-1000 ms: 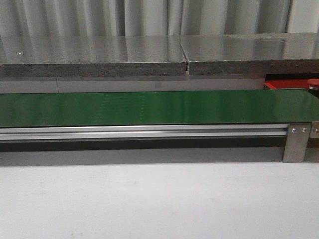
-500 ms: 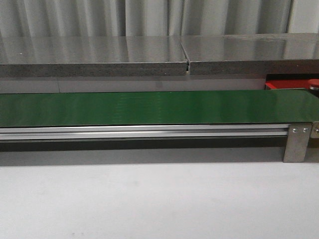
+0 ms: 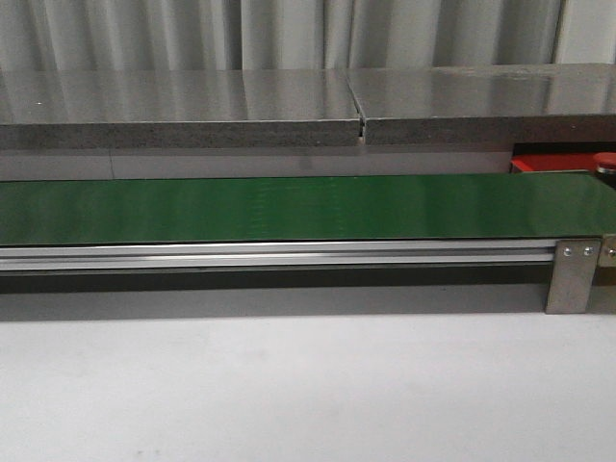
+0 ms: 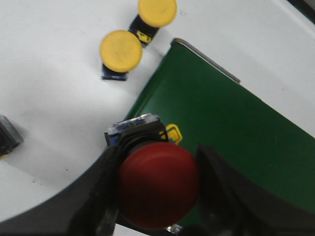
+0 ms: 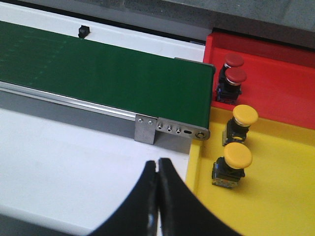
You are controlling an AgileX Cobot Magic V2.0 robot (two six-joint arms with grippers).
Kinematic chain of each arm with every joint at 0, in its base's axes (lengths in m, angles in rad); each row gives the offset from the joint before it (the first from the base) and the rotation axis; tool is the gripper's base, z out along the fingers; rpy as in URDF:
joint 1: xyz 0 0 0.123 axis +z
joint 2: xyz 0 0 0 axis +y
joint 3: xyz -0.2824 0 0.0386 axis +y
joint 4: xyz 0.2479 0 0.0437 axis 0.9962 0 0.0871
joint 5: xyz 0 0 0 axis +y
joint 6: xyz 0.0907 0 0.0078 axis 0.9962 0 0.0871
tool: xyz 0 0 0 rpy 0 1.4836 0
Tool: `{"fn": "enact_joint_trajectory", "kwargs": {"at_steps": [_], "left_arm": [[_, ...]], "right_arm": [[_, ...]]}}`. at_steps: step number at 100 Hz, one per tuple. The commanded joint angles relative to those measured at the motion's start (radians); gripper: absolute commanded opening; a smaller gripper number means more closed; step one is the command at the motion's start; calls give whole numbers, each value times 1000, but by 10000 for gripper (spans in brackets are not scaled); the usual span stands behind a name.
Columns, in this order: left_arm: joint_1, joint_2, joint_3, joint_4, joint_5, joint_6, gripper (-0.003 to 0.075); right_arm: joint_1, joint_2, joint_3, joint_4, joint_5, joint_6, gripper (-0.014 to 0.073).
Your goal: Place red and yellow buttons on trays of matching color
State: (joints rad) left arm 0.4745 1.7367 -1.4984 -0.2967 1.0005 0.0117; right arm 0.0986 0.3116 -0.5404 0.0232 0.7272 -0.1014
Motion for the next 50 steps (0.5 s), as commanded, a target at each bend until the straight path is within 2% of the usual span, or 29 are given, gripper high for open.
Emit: {"fn": "enact_joint_trajectory", "kwargs": {"at_steps": [1, 34, 41, 50], "left_arm": [[-30, -41, -22, -28, -26, 3, 117], [-70, 26, -26, -26, -21, 3, 132], [-70, 32, -26, -26, -21, 12, 194], [-70, 32, -26, -29, -21, 12, 362]], "right_arm": [[0, 7, -21, -1, -67, -12, -121], [0, 7, -21, -1, -67, -12, -121], [0, 7, -21, -1, -67, -12, -121], [0, 7, -21, -1, -67, -12, -121]]}}
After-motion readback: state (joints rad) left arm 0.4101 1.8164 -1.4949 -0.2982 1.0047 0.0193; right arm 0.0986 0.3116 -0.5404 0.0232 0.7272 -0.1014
